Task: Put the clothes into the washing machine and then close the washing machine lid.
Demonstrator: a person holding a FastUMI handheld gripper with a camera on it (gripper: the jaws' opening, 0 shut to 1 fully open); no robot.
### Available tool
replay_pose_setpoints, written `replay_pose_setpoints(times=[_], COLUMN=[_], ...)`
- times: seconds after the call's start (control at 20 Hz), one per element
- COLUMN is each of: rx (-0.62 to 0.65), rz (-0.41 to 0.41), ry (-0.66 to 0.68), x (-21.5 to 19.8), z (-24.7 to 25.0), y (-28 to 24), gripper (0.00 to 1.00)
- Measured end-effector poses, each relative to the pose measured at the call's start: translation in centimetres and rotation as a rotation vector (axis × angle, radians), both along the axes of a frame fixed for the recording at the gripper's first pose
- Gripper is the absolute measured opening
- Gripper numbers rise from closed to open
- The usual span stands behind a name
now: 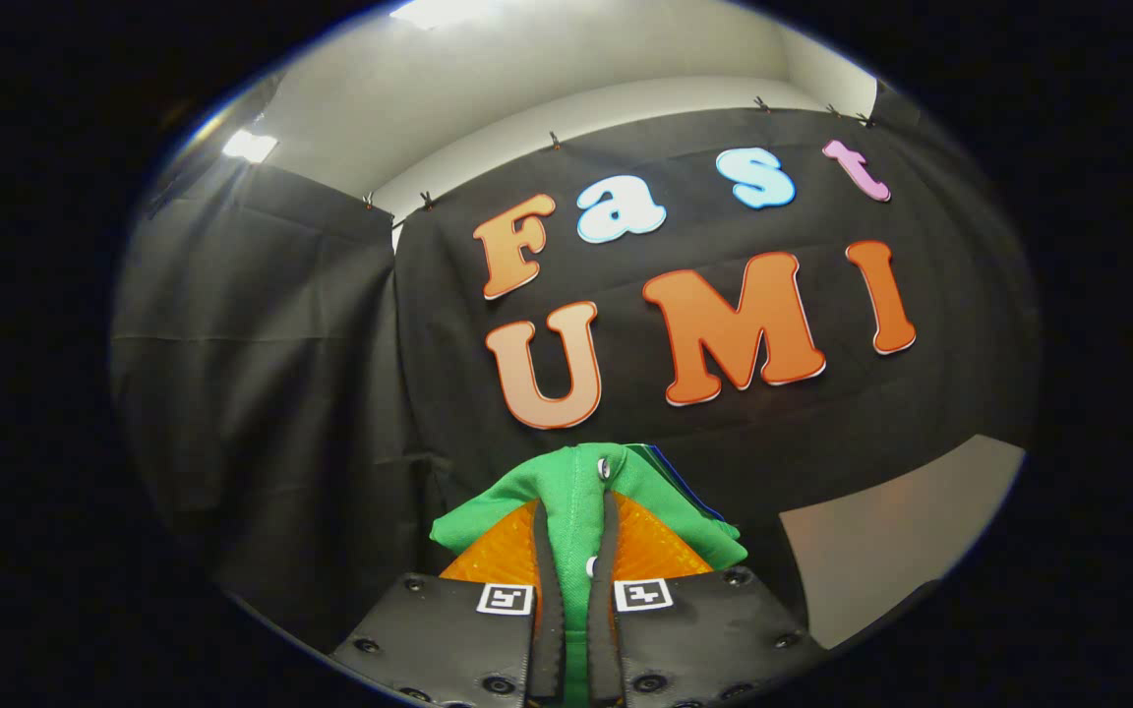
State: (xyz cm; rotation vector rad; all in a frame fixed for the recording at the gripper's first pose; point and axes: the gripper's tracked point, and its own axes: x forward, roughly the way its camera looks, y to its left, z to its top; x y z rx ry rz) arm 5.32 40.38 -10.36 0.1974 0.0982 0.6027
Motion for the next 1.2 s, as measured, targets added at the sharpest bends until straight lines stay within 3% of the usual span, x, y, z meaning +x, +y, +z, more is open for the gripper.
replay_pose_setpoints(times=[0.5, 0.75, 1.2], rx=[-0.117, -0.179, -0.295], rz=[-0.037, -0.061, -0.103], ry=[0.389, 0.582, 0.821], x=[8.0, 9.0, 8.9], z=[-18.9, -28.0, -38.3], y=[9.7, 10.8, 11.0], gripper=[0.16, 0.17, 0.17])
